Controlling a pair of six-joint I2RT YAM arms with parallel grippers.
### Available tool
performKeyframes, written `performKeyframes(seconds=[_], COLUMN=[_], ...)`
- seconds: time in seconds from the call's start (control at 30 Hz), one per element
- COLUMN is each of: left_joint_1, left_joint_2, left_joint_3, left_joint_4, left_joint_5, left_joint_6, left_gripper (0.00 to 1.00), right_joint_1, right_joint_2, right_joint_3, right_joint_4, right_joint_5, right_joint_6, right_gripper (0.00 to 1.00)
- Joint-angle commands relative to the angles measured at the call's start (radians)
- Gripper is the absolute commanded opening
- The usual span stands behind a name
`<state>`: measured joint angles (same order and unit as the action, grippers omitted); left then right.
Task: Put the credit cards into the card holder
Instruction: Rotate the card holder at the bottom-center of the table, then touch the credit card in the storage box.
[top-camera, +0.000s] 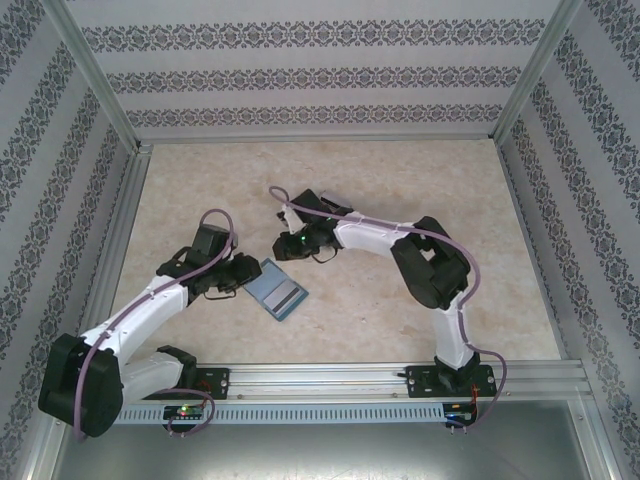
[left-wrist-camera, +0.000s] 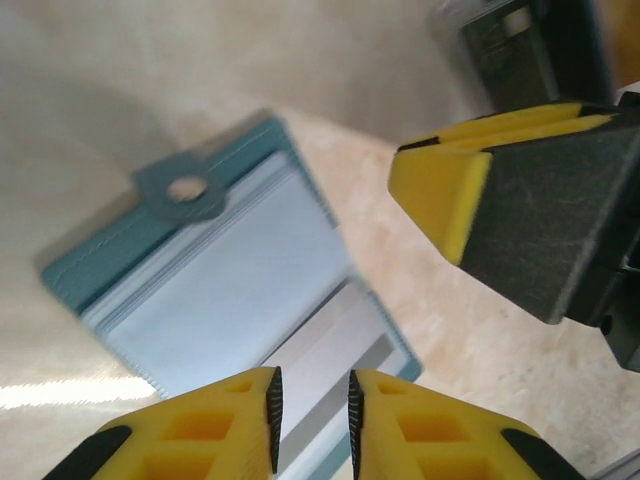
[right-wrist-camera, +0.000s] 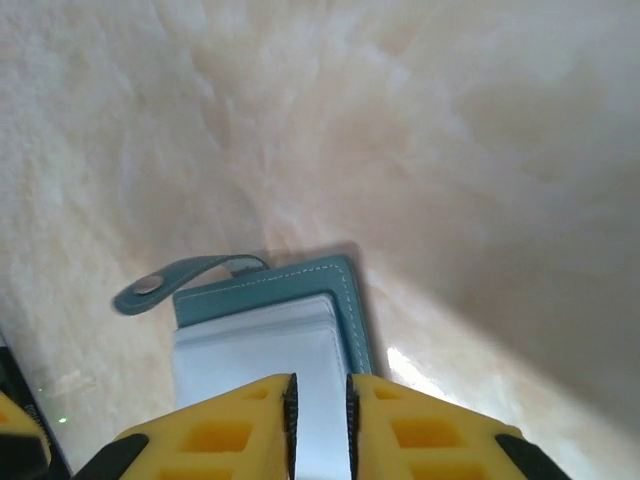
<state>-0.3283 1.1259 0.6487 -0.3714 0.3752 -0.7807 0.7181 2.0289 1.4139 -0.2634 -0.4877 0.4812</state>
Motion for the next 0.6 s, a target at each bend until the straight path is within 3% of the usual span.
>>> performKeyframes(seconds=[0.0, 0.3, 0.57], left_joint_1=[-0.009, -0.011, -0.03], left_joint_2=[0.067, 0.318, 0.515], left_joint_3=[0.092, 0.319, 0.459], left_joint_4=[-0.036, 0.045, 0.095], left_joint_5=[-0.028, 0.038, 0.09], left_joint_6=[0.061, 0.087, 0.079], left_gripper=[0.27, 0.3, 0.34], right_joint_1=[-0.062, -0.269, -0.414], right_joint_2=[-0.132, -0.268, -0.222], right_joint_3=[0.009, -0.063, -0.042], right_joint_4=[-0.053, -0.064, -0.081], right_joint_5=[0.034, 0.044, 0.021], right_joint_6=[-0.066, -0.106, -0.133], right_gripper=[0.26, 0.32, 0.41])
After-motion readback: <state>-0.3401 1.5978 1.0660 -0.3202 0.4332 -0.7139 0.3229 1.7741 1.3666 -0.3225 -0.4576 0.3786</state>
